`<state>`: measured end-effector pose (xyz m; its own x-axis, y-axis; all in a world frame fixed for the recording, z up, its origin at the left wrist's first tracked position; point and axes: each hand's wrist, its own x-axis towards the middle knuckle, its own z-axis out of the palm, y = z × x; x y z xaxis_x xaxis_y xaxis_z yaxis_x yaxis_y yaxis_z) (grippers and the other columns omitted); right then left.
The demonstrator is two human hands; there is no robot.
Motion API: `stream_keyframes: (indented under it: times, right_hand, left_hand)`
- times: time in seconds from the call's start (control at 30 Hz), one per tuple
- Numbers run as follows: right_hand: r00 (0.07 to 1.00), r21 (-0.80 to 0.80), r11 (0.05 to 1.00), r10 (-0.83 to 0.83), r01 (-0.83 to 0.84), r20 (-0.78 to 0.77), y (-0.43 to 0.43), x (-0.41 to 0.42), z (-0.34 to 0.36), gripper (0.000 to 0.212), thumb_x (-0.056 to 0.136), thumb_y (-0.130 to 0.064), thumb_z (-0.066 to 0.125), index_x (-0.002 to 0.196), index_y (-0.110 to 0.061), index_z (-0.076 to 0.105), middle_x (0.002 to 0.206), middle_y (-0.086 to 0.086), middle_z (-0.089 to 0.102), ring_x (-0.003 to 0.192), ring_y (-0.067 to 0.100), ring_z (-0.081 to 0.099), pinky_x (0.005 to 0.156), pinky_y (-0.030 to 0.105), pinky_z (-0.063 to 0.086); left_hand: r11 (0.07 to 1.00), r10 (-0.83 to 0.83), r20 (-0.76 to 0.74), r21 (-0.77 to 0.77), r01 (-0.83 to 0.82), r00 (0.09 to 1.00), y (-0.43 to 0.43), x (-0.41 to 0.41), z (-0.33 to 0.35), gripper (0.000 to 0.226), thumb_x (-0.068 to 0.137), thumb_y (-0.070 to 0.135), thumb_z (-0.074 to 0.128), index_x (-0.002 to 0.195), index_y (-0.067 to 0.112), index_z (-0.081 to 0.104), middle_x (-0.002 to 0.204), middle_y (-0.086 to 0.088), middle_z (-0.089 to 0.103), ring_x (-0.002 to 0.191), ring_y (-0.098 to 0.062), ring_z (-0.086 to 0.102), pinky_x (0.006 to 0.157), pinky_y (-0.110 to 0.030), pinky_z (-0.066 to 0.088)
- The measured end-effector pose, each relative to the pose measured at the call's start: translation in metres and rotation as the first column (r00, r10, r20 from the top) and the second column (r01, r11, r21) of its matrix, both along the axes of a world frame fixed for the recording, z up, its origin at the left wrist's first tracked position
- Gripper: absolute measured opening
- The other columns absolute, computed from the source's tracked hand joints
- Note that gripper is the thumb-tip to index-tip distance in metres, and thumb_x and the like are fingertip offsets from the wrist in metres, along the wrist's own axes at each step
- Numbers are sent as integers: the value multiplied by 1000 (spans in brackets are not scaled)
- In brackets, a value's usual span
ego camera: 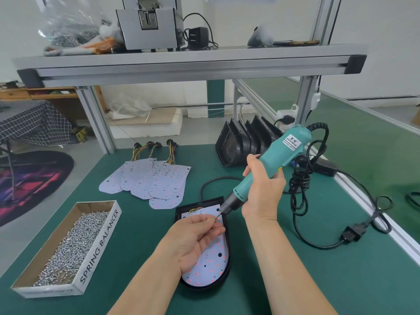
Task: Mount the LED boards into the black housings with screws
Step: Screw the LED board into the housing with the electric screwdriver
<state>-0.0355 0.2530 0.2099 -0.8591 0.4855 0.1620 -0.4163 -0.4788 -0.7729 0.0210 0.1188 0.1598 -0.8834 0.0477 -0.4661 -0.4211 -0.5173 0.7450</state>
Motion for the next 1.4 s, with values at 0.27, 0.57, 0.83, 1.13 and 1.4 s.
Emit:
stream_keyframes:
  times: [0.27,0.57,0.83,1.13,1.4]
  right_hand:
    - [983,-37,990,-128,134,133,-5,-1,-5,20,83,-13,71,77,-13,52,53,-10,50,50,6,46,50,16,41]
    - [936,-70,976,-175,205,304,3,-2,-12,21,78,-22,71,75,-18,50,51,-11,51,48,8,46,59,31,43]
    - [957,-95,974,-178,204,228,19,-5,0,20,76,-20,71,76,-19,51,54,-9,53,50,7,47,59,28,43]
    - [960,-50,967,-242,251,140,33,-16,11,21,83,-12,72,76,-18,52,52,-10,54,49,6,48,51,17,44]
    - [973,115,968,-227,221,42,21,-19,-2,12,76,-19,73,77,-19,62,65,-1,58,58,13,52,55,20,46]
  left_hand:
    - [999,43,-55,-32,-44,998,5,1,-4,11,92,-11,56,86,-8,64,72,-17,71,65,-23,73,59,-21,58]
    - [945,117,-227,-274,-179,967,20,13,-13,8,92,-6,62,96,0,67,84,-17,76,84,-26,76,84,-32,56]
    - [810,-37,-195,-581,-85,980,25,13,-7,29,91,13,66,119,21,60,63,8,67,63,-7,68,66,-23,49]
    - [-115,-361,3,-993,-41,933,18,-9,5,43,81,52,60,124,51,57,123,18,63,111,-15,60,74,-26,36]
    - [-373,-449,72,-921,-113,891,24,-11,-5,28,93,52,48,114,34,54,94,2,69,91,-25,62,63,-30,34]
